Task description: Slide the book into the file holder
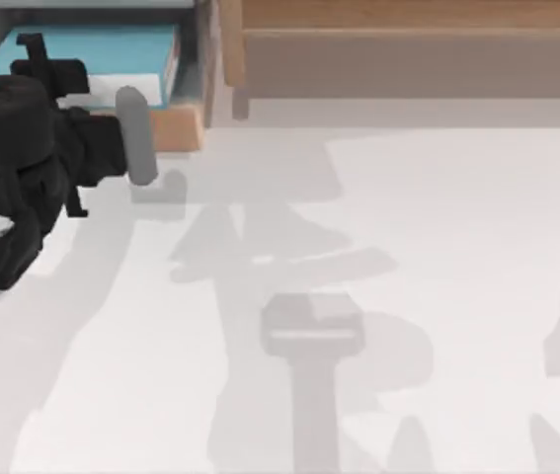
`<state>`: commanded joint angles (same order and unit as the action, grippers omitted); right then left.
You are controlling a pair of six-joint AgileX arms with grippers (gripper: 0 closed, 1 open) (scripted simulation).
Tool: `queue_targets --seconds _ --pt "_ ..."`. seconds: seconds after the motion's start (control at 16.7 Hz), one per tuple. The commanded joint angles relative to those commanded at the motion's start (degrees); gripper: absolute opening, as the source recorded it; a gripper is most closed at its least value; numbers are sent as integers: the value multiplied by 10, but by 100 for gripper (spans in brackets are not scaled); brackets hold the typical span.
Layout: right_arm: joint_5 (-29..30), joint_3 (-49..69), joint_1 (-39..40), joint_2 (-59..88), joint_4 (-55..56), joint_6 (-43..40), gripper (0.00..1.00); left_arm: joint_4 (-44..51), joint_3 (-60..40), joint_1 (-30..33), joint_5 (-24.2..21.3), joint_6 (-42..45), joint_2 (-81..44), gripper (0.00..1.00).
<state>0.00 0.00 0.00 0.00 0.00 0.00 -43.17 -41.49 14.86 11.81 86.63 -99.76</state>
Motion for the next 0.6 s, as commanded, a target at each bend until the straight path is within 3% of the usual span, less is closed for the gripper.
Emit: queue_targets --seconds 0.12,0.6 --pt "0 0 0 0 0 0 100 3 -9 -17 -21 11 -12 0" --pt "0 0 0 0 0 0 100 4 -27 -17 -25 14 -26 0"
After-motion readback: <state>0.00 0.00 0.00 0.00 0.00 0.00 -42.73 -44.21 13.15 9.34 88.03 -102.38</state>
